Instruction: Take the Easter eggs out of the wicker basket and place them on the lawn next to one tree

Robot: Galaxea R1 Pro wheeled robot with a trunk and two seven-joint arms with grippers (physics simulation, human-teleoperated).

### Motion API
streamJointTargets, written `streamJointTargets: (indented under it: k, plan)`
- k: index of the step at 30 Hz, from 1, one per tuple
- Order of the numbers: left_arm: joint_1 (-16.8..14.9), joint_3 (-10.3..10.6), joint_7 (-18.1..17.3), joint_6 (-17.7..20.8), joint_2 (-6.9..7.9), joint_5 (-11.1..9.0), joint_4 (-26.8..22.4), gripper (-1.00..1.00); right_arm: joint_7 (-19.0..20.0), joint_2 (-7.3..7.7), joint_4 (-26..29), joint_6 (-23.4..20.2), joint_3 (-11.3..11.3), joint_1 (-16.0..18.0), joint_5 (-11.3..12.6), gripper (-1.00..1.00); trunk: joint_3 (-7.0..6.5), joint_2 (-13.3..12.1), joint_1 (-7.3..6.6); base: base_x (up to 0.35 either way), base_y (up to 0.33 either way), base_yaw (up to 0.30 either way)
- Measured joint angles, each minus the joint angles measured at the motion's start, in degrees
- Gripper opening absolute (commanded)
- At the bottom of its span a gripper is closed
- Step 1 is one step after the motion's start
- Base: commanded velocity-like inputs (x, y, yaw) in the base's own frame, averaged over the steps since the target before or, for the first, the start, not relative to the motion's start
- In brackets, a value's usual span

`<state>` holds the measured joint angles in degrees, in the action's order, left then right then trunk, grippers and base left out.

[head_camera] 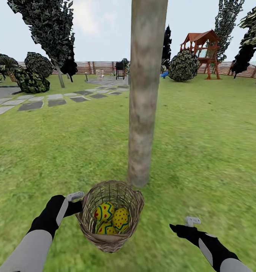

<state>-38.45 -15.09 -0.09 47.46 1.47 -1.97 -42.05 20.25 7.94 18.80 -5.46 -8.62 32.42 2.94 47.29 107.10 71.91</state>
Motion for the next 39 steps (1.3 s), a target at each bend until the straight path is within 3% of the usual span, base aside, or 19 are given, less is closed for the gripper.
streamJointTargets:
  k: [39]
  plan:
    - [0.0, -0.01, 0.0, 0.09, 0.04, 0.04, -0.07, -1.0, -0.04, 0.2, 0.09, 0.05, -0.04, 0.0, 0.0, 1.0, 7.0, 15.64, 8.57, 0.0, 0.0, 0.0]
